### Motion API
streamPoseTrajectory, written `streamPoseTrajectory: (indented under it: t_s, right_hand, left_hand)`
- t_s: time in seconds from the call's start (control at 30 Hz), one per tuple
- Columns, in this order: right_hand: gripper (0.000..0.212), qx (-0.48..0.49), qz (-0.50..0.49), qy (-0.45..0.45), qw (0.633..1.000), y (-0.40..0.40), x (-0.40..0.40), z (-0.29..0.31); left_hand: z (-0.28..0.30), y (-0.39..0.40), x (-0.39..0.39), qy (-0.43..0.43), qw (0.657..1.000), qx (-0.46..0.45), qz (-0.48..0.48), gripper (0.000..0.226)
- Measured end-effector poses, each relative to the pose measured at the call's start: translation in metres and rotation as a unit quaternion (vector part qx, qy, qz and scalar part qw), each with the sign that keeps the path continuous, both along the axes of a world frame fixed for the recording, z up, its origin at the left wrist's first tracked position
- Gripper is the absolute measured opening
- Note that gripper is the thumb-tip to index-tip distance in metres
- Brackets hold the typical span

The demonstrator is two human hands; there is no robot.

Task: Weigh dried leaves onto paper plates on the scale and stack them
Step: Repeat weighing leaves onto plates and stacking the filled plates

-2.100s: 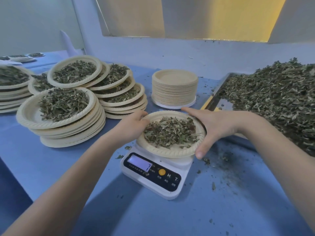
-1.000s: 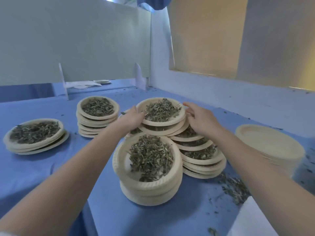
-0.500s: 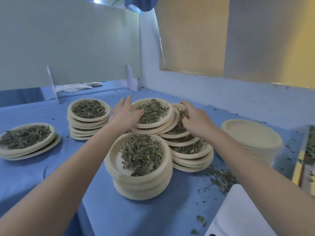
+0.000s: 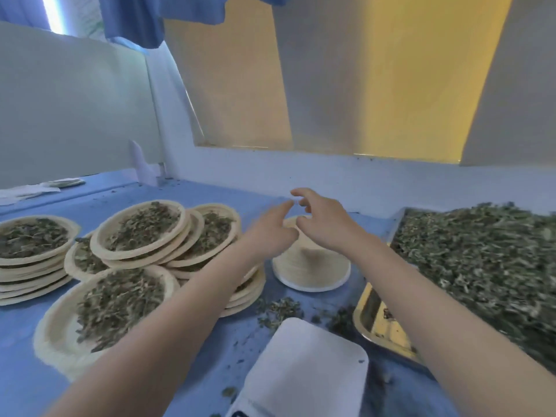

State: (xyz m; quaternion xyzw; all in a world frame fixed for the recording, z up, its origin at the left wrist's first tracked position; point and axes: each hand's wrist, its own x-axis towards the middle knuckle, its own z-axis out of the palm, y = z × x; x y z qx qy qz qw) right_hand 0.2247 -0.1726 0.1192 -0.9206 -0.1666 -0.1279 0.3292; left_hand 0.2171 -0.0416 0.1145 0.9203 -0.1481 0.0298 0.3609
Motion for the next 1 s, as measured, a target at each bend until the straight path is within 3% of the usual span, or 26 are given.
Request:
streamPoseTrajectory:
  t_s: [0.13, 0.27, 0.37, 0.47, 0.57, 0.7, 1.0]
  right_hand:
    - [0.049, -0.045, -0.08, 0.059, 0.994, -0.056, 0.023, -0.009]
    - [0.046, -0.083, -0.123, 0.114, 0.982, -0.077, 0.044, -0.02]
    - [0.045, -0.084, -0.122, 0.128, 0.981, -0.079, 0.056, -0.031]
    - [0.017, -0.093, -0.122, 0.13, 0.98, -0.082, 0.065, -0.043]
    - [0.035, -0.052, -0.134, 0.136, 0.98, -0.082, 0.07, -0.053]
    - [0.038, -0.021, -0.159, 0.132, 0.978, -0.075, 0.072, -0.056]
    - [0.034, -0.033, -0.194, 0.118, 0.973, -0.059, 0.06, -0.032]
  left_hand:
    - [-0.017, -0.036, 0.039, 0.016, 0.997, 0.032, 0.067, 0.061]
    - [-0.035, -0.047, 0.067, 0.057, 0.988, 0.06, 0.13, 0.028]
    - [-0.049, -0.051, 0.083, 0.033, 0.984, 0.108, 0.136, 0.052]
    - [-0.057, -0.048, 0.097, 0.001, 0.978, 0.137, 0.155, 0.044]
    - [-0.061, -0.038, 0.105, 0.017, 0.976, 0.112, 0.184, 0.034]
    - [-0.064, -0.028, 0.106, 0.073, 0.971, 0.074, 0.216, 0.038]
    - [-0.036, -0.032, 0.088, 0.028, 0.976, 0.037, 0.212, 0.039]
